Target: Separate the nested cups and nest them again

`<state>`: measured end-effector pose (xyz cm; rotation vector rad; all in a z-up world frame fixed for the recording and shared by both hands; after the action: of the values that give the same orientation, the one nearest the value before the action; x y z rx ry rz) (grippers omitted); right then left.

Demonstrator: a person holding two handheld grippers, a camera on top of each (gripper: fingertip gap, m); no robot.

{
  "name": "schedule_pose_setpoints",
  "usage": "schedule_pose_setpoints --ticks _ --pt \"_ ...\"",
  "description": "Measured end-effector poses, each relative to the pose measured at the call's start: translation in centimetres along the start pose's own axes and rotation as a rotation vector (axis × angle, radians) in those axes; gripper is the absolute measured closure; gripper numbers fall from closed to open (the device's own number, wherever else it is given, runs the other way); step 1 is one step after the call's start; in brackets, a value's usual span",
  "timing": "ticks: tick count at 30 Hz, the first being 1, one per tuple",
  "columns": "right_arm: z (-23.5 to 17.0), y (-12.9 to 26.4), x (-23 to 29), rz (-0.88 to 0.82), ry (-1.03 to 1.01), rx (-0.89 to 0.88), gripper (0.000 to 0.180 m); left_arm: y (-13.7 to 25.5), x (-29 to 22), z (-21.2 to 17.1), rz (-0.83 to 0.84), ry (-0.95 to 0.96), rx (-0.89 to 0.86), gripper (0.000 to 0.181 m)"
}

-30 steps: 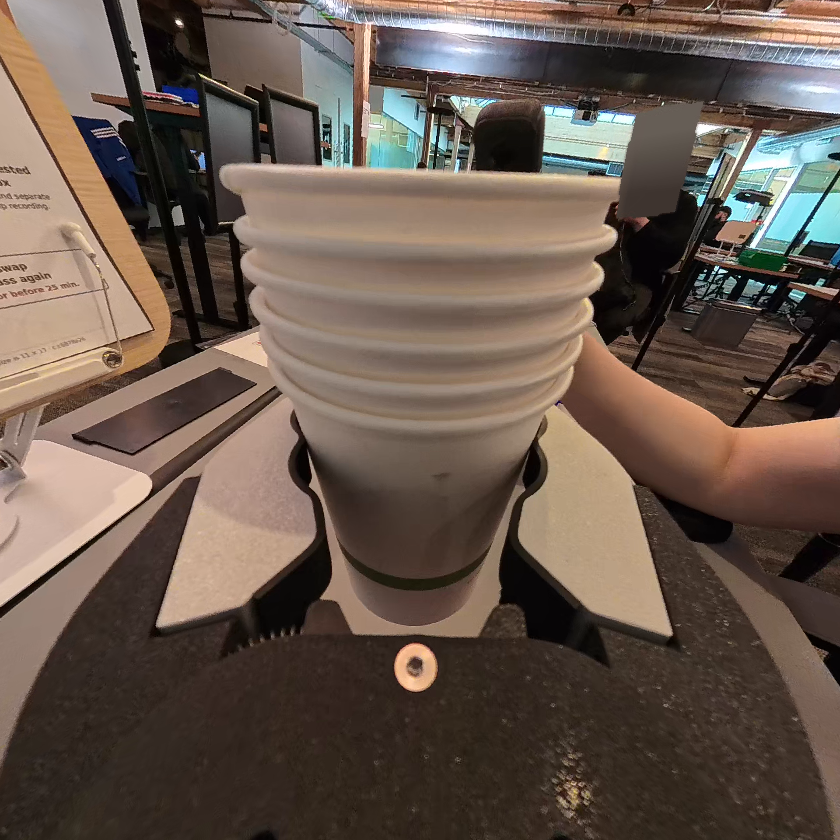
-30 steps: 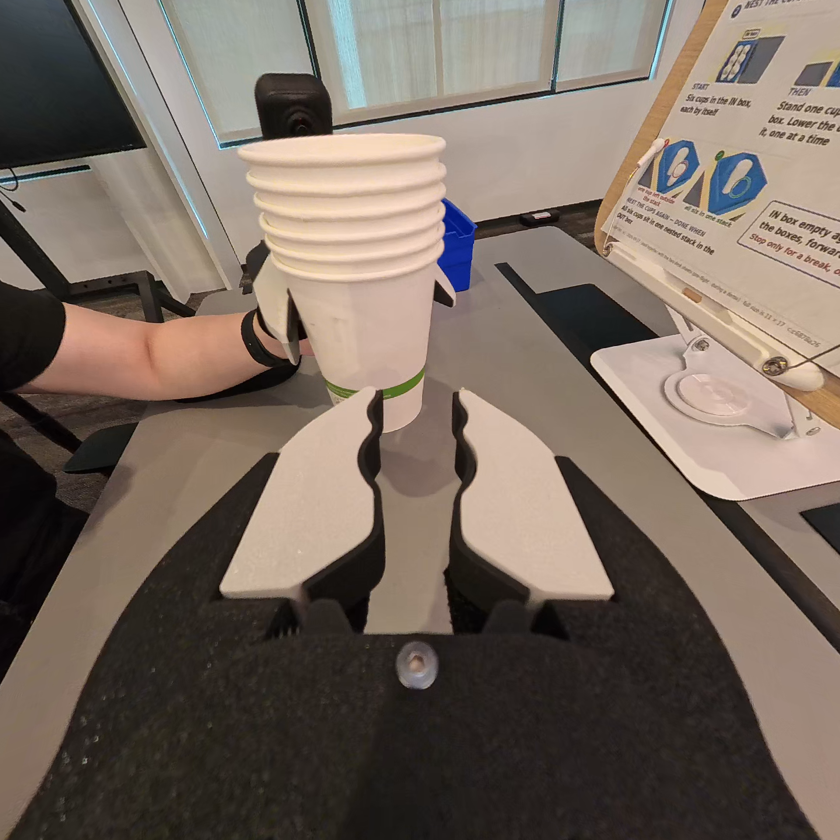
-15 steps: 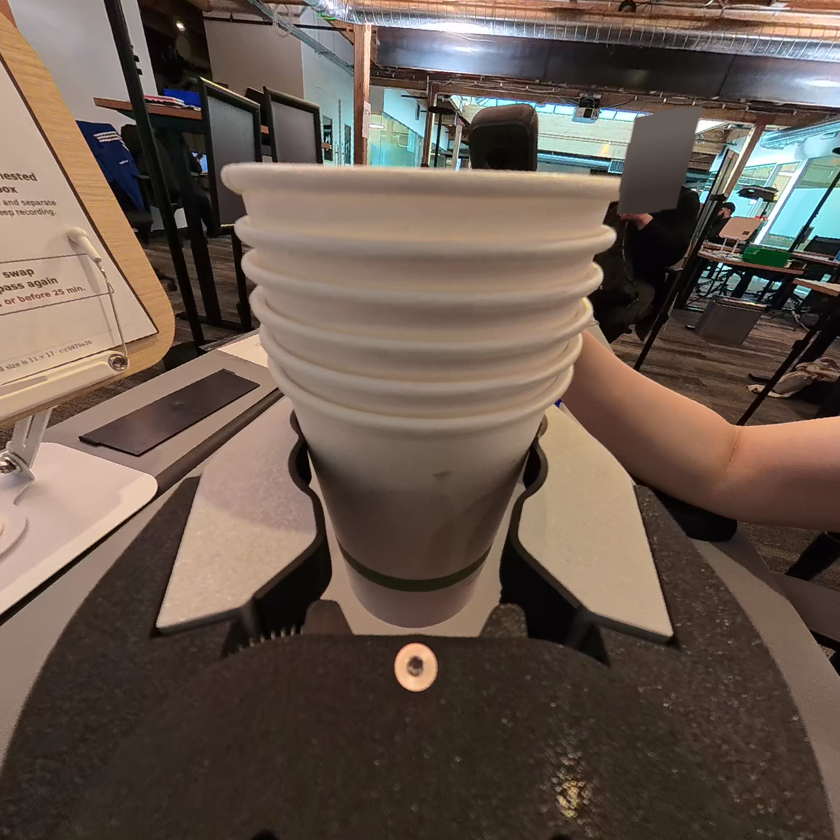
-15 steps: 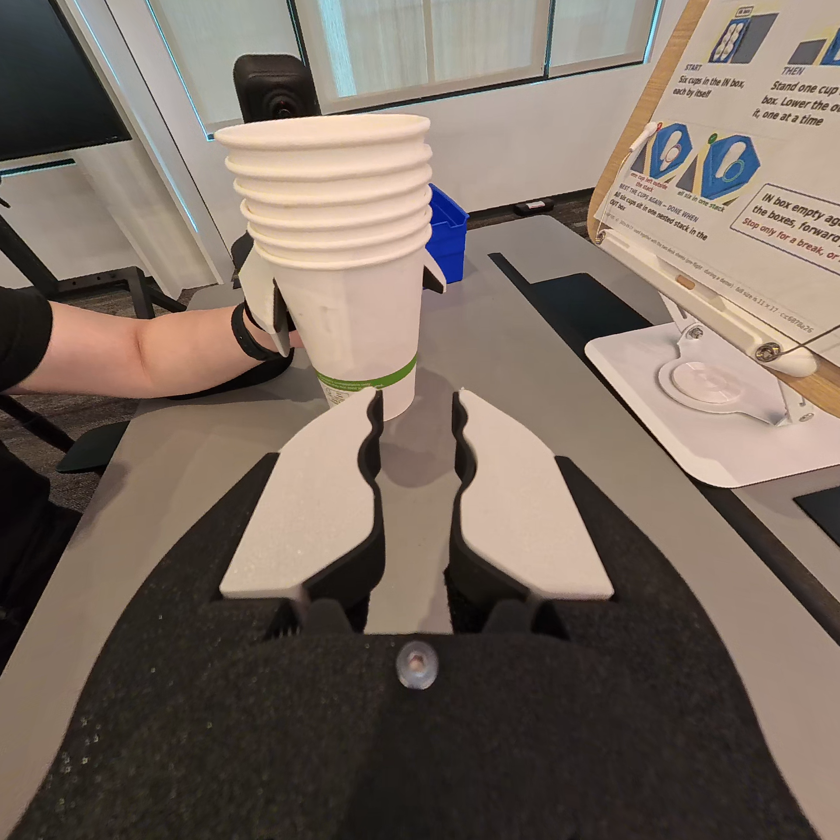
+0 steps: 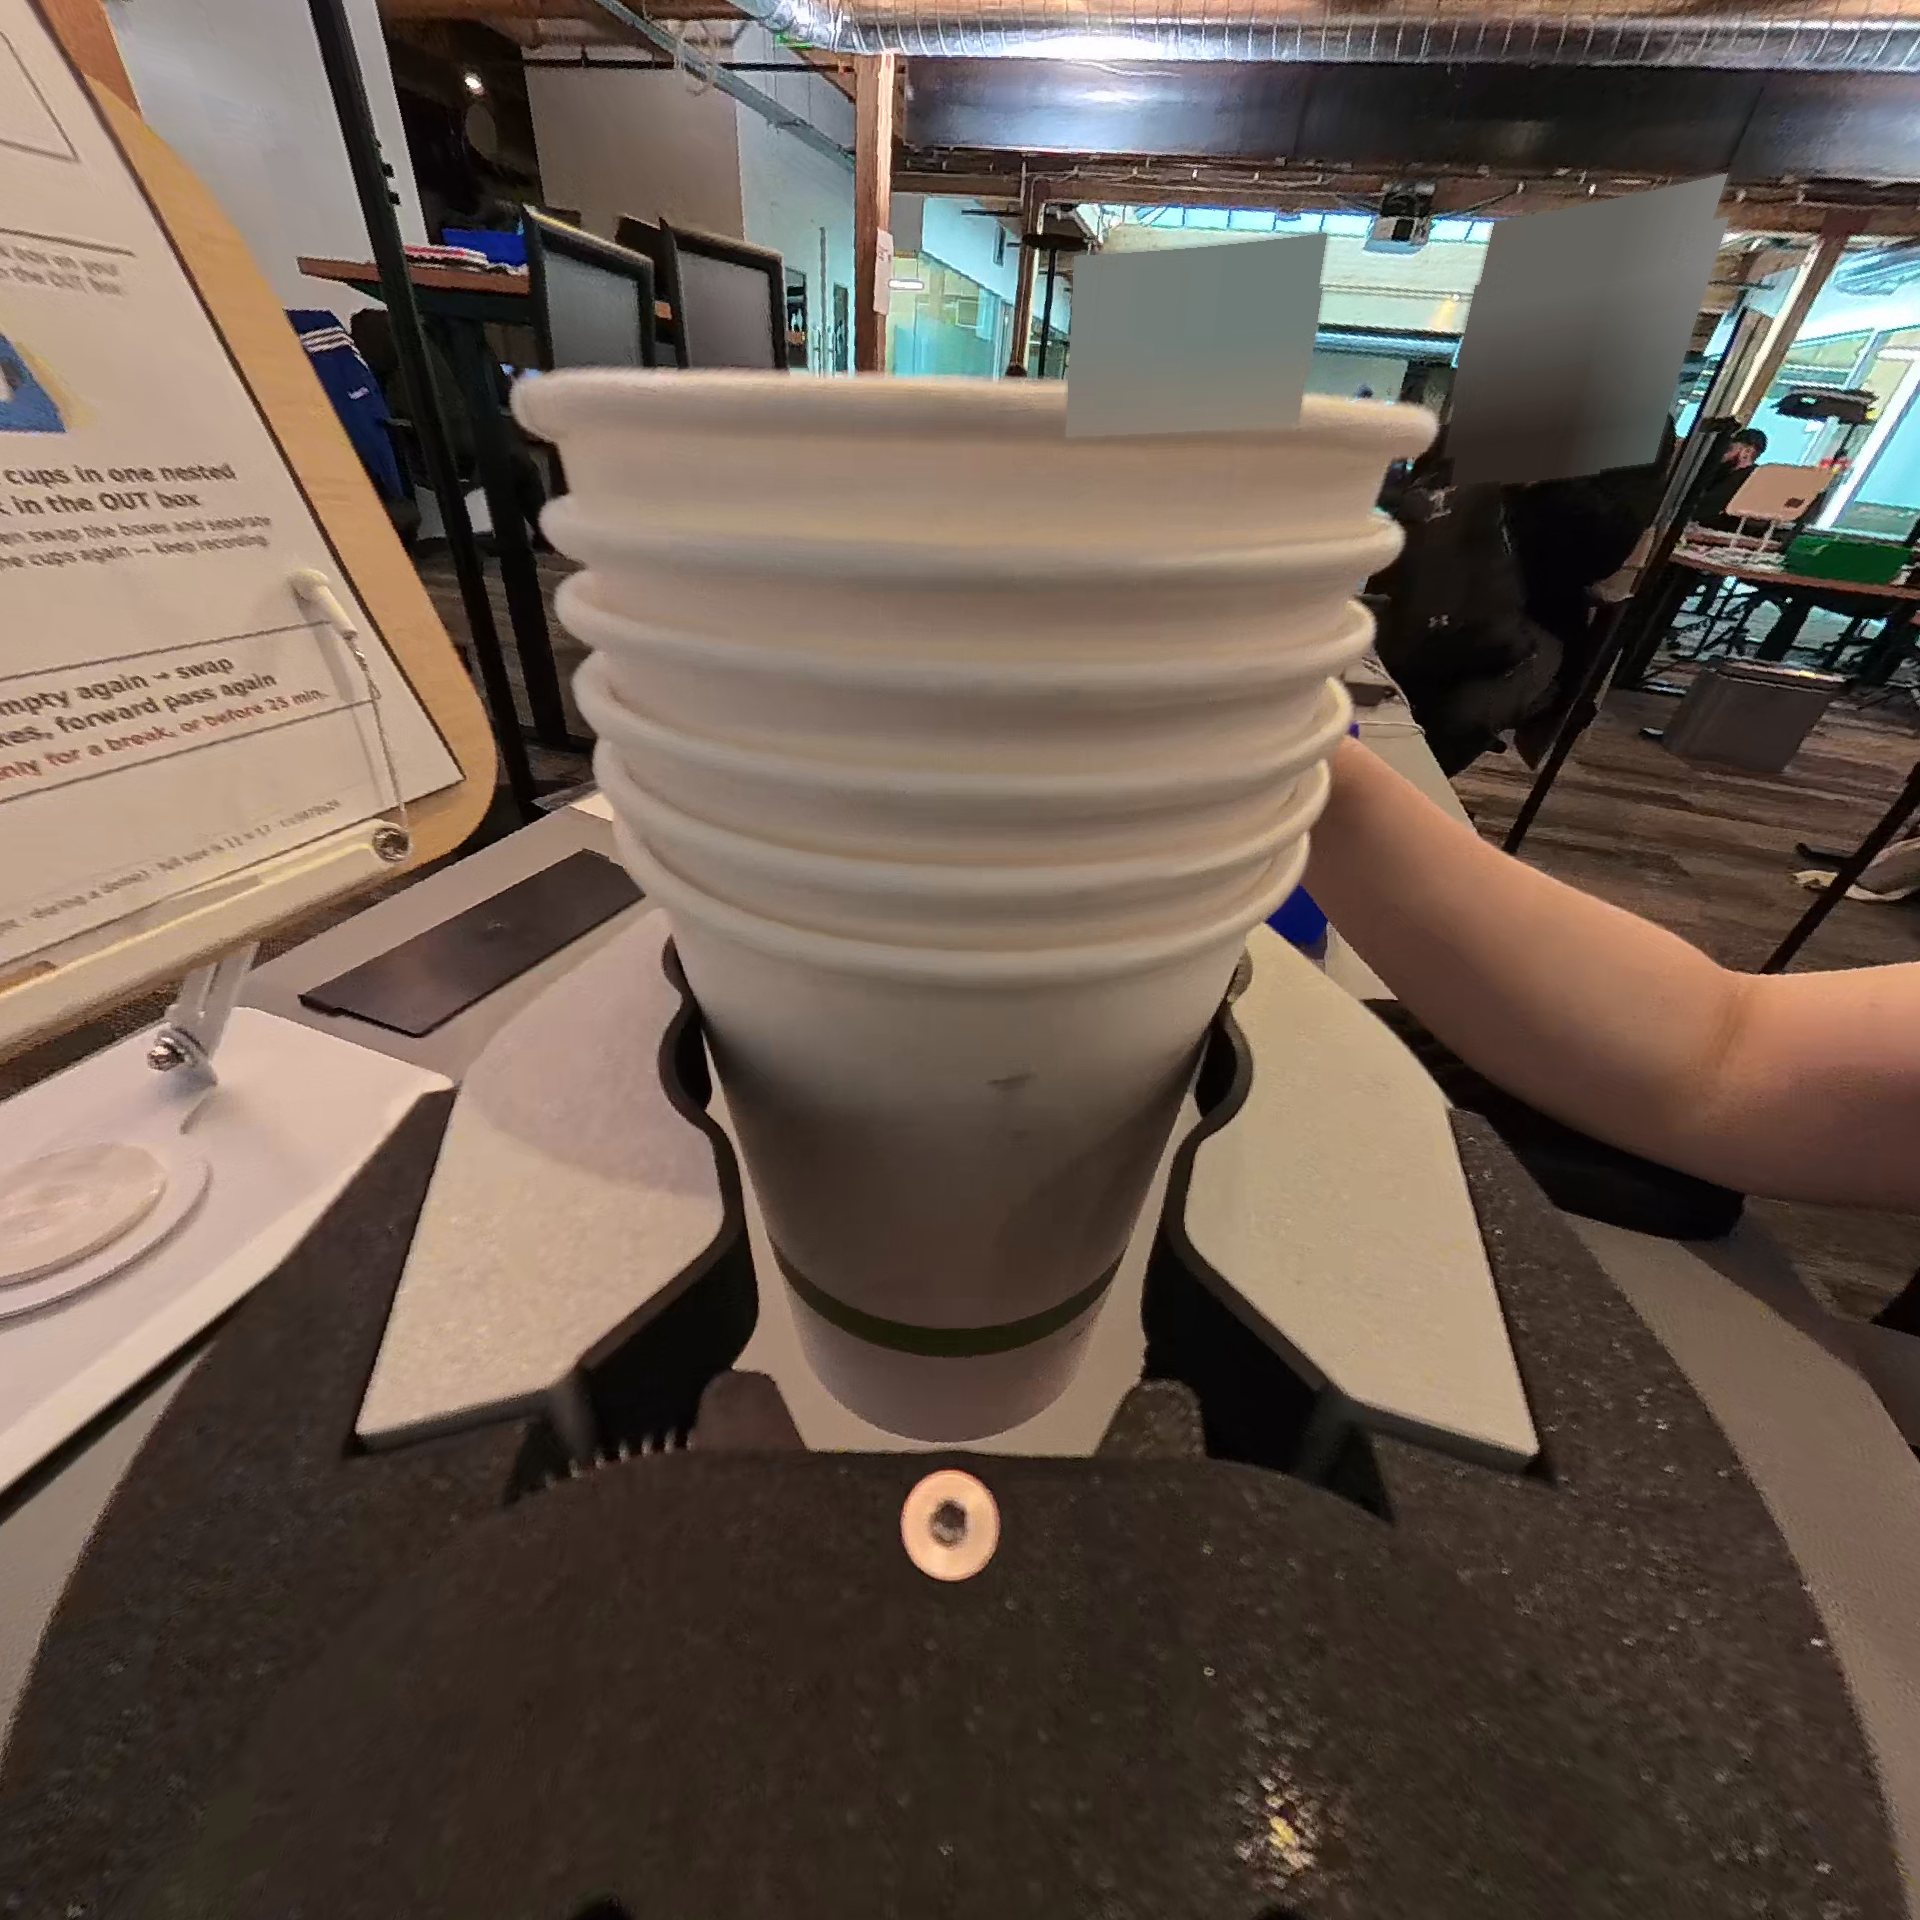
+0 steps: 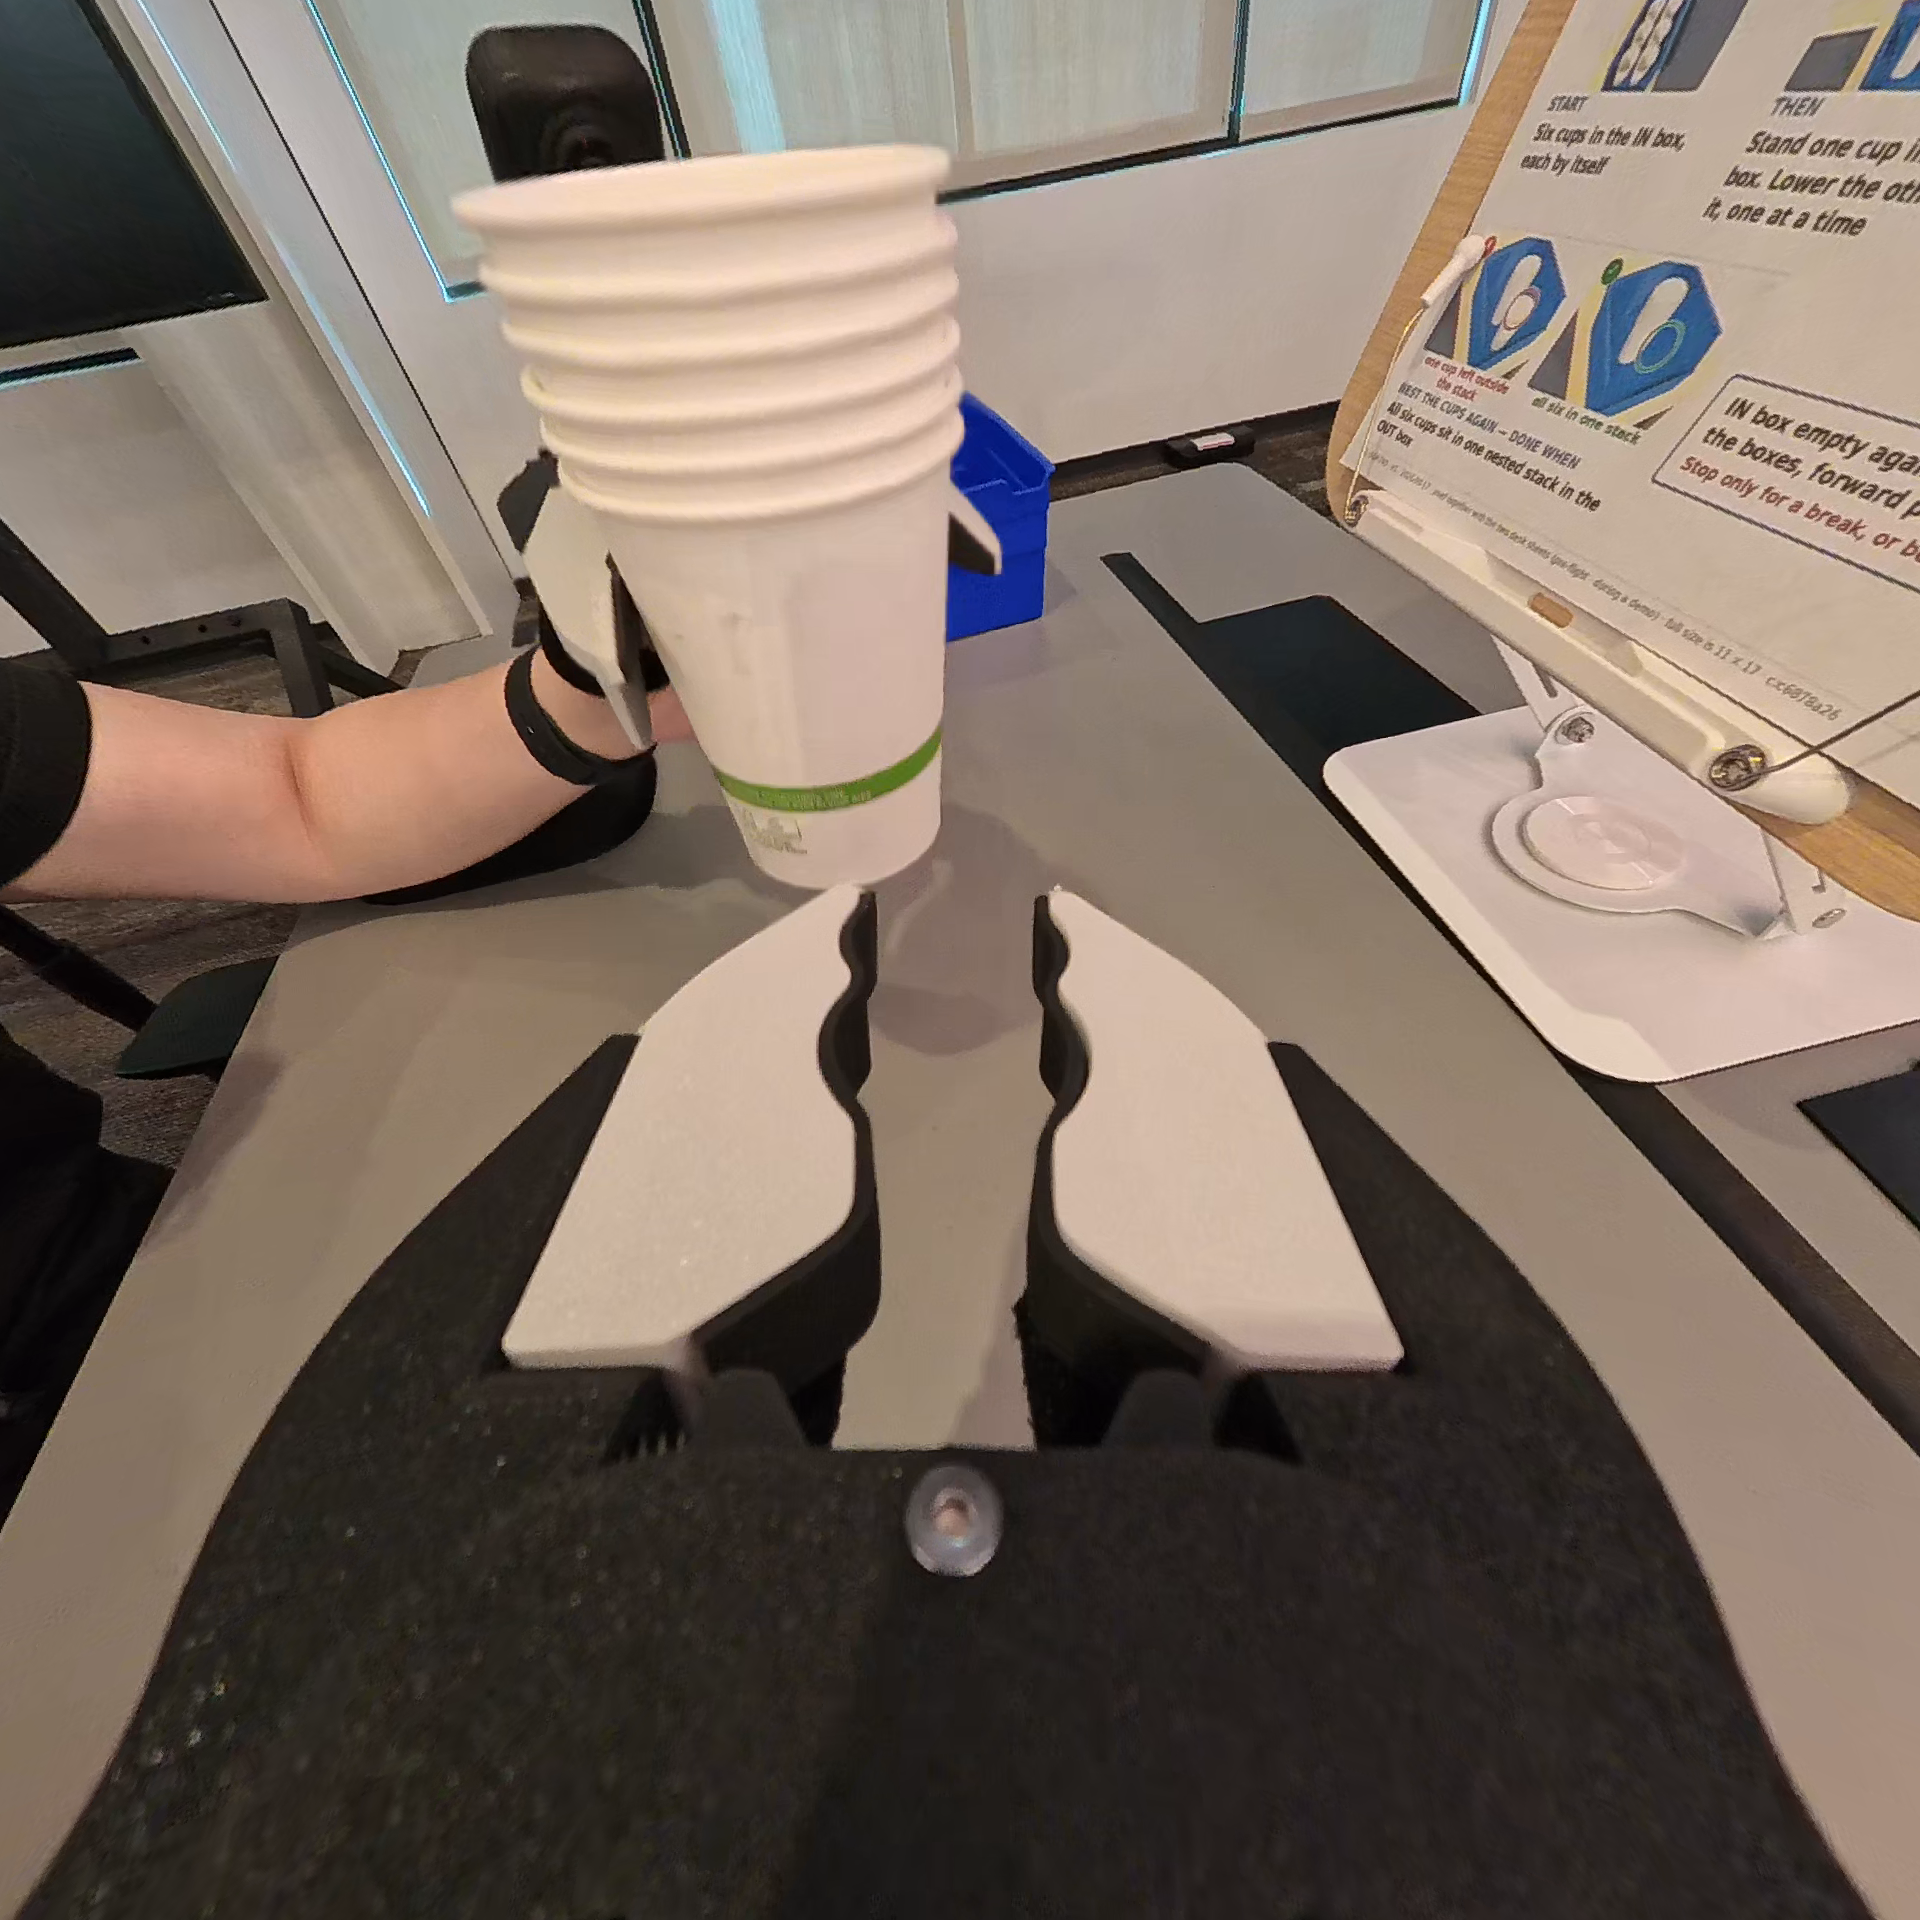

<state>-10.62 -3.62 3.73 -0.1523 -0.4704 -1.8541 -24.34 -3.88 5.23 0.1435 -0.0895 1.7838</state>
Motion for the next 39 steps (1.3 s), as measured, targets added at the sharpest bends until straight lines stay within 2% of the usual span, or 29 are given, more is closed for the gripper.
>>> schedule_pose_setpoints --ticks 10,15,30,39 --pt "-0.3 0.0 -0.4 -0.011 -0.008 0.018 0.152 3.2 1.4 3.1 0.047 -0.011 -0.057 0.087" --pt "-0.4 0.0 -0.5 -0.016 -0.01 0.022 0.152 3.6 2.1 3.0 0.062 0.03 -0.089 0.087" --pt "-0.3 0.5 -0.5 -0.029 0.005 0.027 0.152 1.0 0.1 1.1 -0.001 0.004 -0.031 0.087" --pt "1.5 3.2 1.8 -0.088 0.138 0.024 0.154 -1.9 -2.0 -2.0 -0.077 0.014 0.077 0.087"
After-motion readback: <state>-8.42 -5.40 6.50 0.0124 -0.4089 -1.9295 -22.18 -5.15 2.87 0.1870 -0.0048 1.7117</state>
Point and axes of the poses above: each gripper's, where its closed fingertips meet, y back along the fingers, z out of its top, x = y × z across the jaws, the point moved 3 cm from there along y, back along the fingers, and after that the axes turned 13 degrees about -y, right-handed, at the moved point
